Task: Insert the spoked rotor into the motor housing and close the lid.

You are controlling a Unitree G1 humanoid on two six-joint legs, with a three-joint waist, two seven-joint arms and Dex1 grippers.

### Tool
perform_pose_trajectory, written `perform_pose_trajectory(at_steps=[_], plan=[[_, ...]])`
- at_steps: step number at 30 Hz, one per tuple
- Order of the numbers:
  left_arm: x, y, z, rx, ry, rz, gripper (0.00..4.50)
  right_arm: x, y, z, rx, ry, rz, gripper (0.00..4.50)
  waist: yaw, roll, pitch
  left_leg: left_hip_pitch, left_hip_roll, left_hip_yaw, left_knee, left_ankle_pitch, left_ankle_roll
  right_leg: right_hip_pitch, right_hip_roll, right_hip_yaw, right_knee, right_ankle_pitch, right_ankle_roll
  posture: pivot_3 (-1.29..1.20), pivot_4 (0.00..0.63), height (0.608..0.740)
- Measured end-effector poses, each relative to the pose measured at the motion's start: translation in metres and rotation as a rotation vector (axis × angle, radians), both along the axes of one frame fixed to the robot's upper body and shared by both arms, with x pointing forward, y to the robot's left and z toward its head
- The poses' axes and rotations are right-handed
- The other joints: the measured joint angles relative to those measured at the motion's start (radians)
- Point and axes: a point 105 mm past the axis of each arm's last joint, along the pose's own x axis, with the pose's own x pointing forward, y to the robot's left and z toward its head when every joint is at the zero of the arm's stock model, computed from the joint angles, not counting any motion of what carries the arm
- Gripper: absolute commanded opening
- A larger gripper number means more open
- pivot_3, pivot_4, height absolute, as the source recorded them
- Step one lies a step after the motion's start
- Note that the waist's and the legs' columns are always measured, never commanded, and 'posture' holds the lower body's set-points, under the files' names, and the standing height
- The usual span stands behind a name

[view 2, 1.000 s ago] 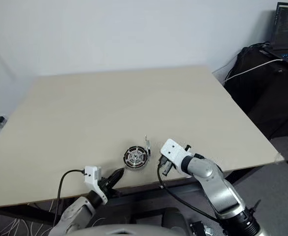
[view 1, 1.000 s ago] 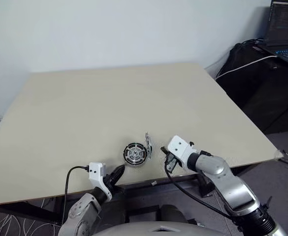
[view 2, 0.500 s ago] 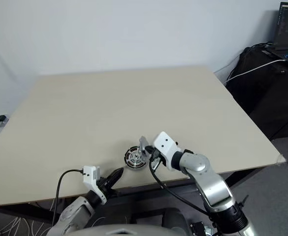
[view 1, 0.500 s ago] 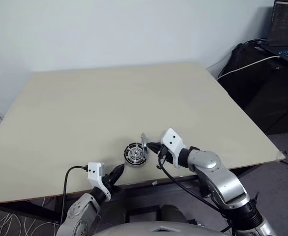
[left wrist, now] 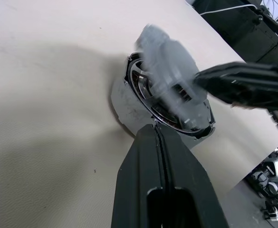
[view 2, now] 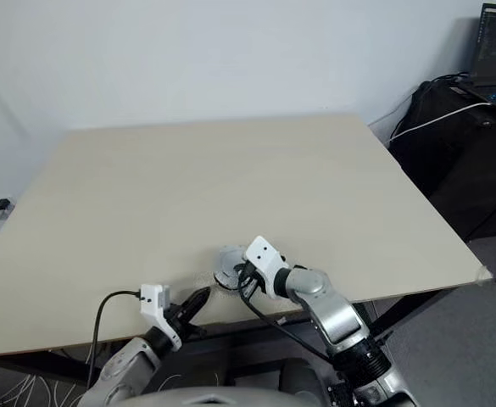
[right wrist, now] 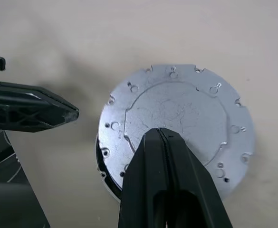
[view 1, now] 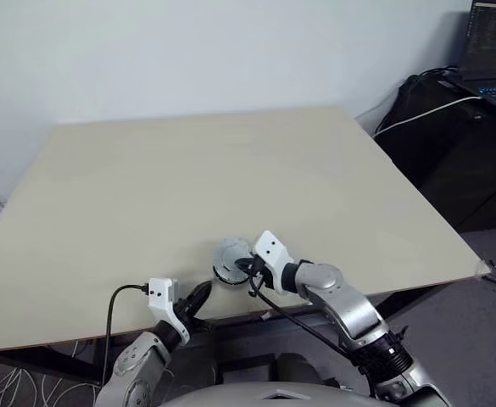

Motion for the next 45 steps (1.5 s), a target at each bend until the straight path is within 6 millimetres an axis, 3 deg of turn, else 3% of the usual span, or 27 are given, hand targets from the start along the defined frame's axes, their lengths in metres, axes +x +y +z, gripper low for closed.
perform_pose_trajectory(at_steps=[12, 15, 19, 27, 45], plan=[[0.000, 0.000, 0.000, 0.005, 0.009, 0.008, 0.00, -0.002, 0.002, -0.005, 0.013, 0.003, -0.001, 0.02, 0.000, 0.001, 0.000, 0.001, 0.000, 0.000, 0.000, 0.000, 0.000, 0.000, 0.000, 0.000, 0.001, 0.000, 0.000, 0.00, 0.000, 0.740], [0.000, 0.000, 0.000, 0.003, 0.010, 0.007, 0.00, 0.006, -0.003, 0.003, 0.035, -0.051, -0.062, 0.59, 0.000, 0.002, 0.000, 0.001, 0.000, 0.000, 0.000, 0.000, 0.000, 0.000, 0.000, 0.000, 0.001, 0.000, 0.000, 0.00, 0.000, 0.740], [0.000, -0.001, 0.001, 0.002, 0.009, 0.006, 0.00, 0.017, -0.010, 0.022, 0.059, -0.157, -0.116, 1.91, -0.001, 0.002, 0.000, 0.001, 0.000, 0.000, 0.000, 0.000, 0.000, 0.000, 0.000, 0.000, 0.001, 0.000, 0.000, 0.00, 0.000, 0.740], [0.002, -0.001, 0.002, 0.002, 0.004, 0.004, 0.00, 0.017, -0.007, 0.018, 0.065, -0.150, -0.119, 4.46, 0.000, 0.002, 0.000, 0.001, 0.000, 0.000, 0.000, 0.002, 0.004, 0.000, 0.000, 0.000, 0.001, 0.000, 0.000, 0.00, 0.000, 0.740], [0.002, 0.000, 0.002, 0.002, 0.002, 0.007, 0.00, 0.011, 0.011, -0.001, 0.062, -0.079, -0.077, 4.46, -0.001, 0.002, 0.000, 0.001, 0.000, 0.000, -0.001, 0.002, 0.004, 0.000, 0.000, 0.000, 0.001, 0.000, -0.001, 0.00, 0.000, 0.740]])
